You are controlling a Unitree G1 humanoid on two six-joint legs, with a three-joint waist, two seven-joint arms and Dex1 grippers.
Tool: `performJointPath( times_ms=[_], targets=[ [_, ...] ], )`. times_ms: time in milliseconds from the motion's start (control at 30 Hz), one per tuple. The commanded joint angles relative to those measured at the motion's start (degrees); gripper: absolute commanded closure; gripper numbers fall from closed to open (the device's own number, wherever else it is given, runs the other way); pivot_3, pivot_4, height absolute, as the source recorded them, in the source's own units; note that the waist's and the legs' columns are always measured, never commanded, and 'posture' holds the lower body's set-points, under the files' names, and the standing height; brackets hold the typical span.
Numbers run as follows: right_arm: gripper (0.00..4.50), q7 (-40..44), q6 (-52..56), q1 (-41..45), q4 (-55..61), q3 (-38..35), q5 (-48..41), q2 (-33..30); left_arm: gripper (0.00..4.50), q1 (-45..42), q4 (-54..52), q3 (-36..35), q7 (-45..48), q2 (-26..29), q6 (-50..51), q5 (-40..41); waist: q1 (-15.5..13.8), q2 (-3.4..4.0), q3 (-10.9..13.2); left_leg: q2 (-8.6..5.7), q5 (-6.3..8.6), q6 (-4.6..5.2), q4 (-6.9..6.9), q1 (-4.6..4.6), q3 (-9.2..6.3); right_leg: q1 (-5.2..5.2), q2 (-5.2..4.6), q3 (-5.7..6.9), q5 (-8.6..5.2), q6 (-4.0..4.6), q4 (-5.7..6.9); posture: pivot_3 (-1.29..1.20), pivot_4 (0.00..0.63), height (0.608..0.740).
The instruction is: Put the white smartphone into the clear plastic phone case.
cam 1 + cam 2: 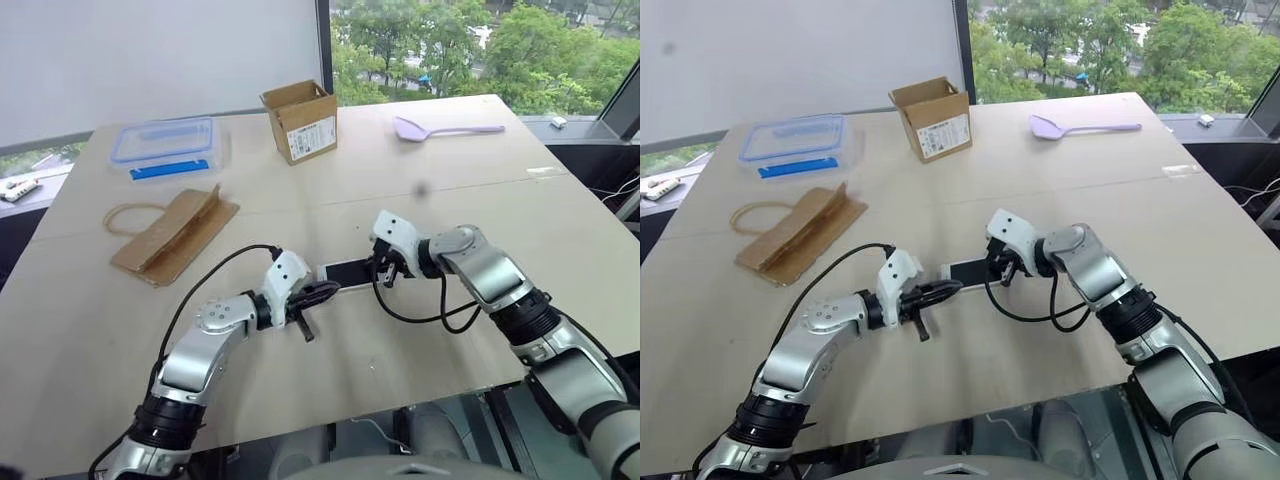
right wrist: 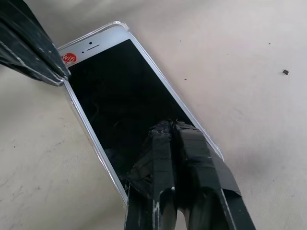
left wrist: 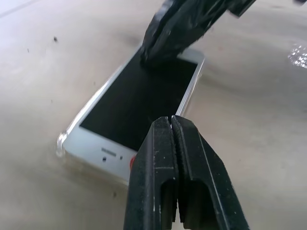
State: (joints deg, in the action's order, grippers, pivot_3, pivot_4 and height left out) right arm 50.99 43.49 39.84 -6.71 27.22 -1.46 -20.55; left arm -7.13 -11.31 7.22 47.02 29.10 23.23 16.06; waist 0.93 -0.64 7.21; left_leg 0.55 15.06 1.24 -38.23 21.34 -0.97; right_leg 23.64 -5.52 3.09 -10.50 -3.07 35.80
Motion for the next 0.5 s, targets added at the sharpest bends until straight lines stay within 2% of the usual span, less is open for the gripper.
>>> performJointPath(
  times_ms=[33,500],
  targets=[
    [4.47,0.27,3.44,-6.10,-10.33,7.99,3.74,-0.14,4.44,-0.91,-3.35,-0.97,-0.60,0.25,1.08,1.12,0.02,0.00,-0.12,0.00,0.00,0.00,0.02,-0.03,0.01,-0.01,0.00,0.00,0.00,0.00,0.00,0.00,0.150,0.740],
    [4.47,-1.12,3.17,-9.24,-14.92,7.44,5.48,1.68,4.44,-1.24,-5.28,-1.06,-1.19,0.84,3.96,1.90,0.03,0.10,-0.62,0.12,0.23,-0.39,0.21,-0.51,-0.01,-0.30,-0.10,-0.02,-0.08,0.06,-0.04,0.00,0.150,0.740]
  ],
)
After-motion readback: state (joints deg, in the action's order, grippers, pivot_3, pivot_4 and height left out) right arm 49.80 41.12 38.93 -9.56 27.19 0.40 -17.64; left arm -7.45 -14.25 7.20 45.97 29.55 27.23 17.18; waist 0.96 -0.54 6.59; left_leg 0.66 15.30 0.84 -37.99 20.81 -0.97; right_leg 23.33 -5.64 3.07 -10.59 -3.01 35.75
